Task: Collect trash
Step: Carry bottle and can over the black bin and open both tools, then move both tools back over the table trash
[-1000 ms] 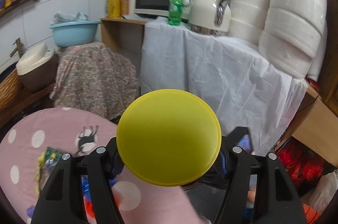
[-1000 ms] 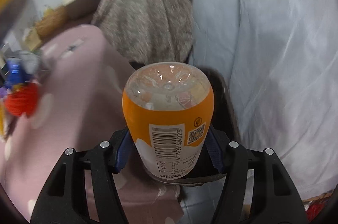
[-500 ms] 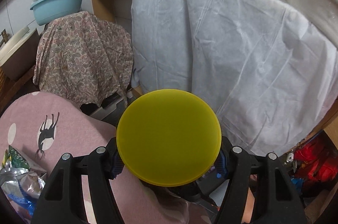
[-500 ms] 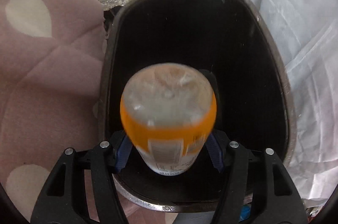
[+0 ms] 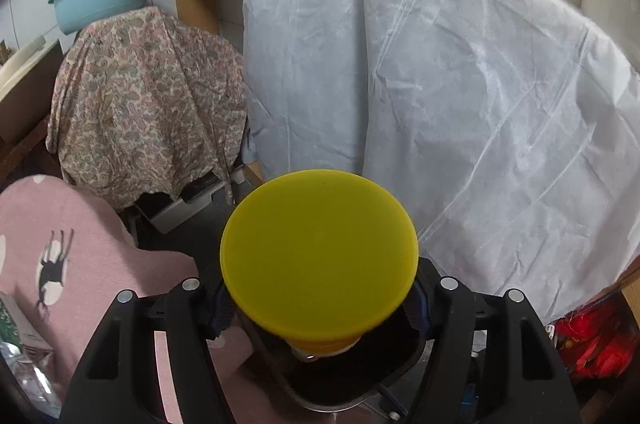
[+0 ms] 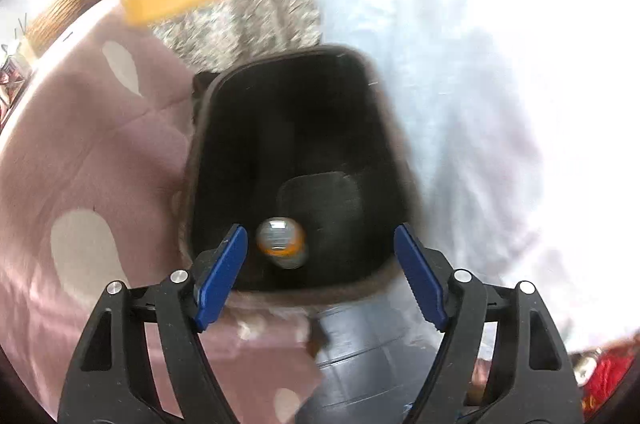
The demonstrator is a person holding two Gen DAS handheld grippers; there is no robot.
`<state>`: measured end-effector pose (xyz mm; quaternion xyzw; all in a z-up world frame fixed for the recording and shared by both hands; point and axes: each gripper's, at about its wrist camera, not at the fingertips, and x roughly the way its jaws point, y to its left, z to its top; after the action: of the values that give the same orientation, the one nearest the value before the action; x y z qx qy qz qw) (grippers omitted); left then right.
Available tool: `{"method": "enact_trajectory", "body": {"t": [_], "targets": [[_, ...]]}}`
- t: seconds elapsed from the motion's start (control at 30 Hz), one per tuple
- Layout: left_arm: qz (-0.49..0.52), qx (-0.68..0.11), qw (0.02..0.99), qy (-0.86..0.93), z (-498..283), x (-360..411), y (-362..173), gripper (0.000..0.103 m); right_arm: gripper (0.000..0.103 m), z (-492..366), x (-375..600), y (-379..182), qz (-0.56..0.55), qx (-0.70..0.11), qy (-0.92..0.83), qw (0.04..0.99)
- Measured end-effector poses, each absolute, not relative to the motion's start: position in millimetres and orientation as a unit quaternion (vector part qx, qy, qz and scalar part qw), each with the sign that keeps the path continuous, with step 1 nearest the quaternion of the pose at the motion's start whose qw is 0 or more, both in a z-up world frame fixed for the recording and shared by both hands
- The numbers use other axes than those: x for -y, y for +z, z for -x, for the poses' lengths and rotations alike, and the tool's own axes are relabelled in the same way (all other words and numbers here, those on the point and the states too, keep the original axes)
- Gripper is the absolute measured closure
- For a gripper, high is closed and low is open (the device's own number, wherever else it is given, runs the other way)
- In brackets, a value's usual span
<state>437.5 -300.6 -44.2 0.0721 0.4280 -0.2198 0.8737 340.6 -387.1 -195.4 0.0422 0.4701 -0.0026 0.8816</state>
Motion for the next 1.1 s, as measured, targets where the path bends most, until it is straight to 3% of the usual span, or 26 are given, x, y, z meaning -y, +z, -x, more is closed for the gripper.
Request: {"method": "enact_trajectory", "body": {"t": [0.47,0.57,0.6,0.77,0.97,1.1], "targets": [[-0.152,-0.520,0.817,-0.197,-444.5,349.8,-146.7,0.036,0.022,-294.4,405.3,-212.1,-0.082,-0.460,-0.032,0.884],[-0.169,-0.526,0.811,-0.192,-444.8,355.1,-155.0,0.016,0.022,-288.8,406.6,-216.1,-0.093,-0.460,-0.032,0.883],[-0.169,-0.521,0.815,-0.191,-443.6,355.1,-154.4,0.012,0.022,-287.3,407.0,-216.9,-0.095,-0.460,-0.033,0.882],[-0.164,-0.519,0.816,-0.193,-438.8,356.3,-149.4,0.012,0.022,-279.9,405.0,-215.2,-0.091,-0.456,-0.037,0.884],[-0.152,-0.469,0.838,-0.234,-400.7,339.7,-107.3,0.011,0.020,-269.1,396.9,-203.6,-0.085,-0.439,-0.037,0.893],[-0.147,-0.415,0.857,-0.268,-355.1,311.3,-67.8,0.005,0.020,-256.5,381.5,-185.4,-0.081,-0.419,-0.019,0.904]]}}
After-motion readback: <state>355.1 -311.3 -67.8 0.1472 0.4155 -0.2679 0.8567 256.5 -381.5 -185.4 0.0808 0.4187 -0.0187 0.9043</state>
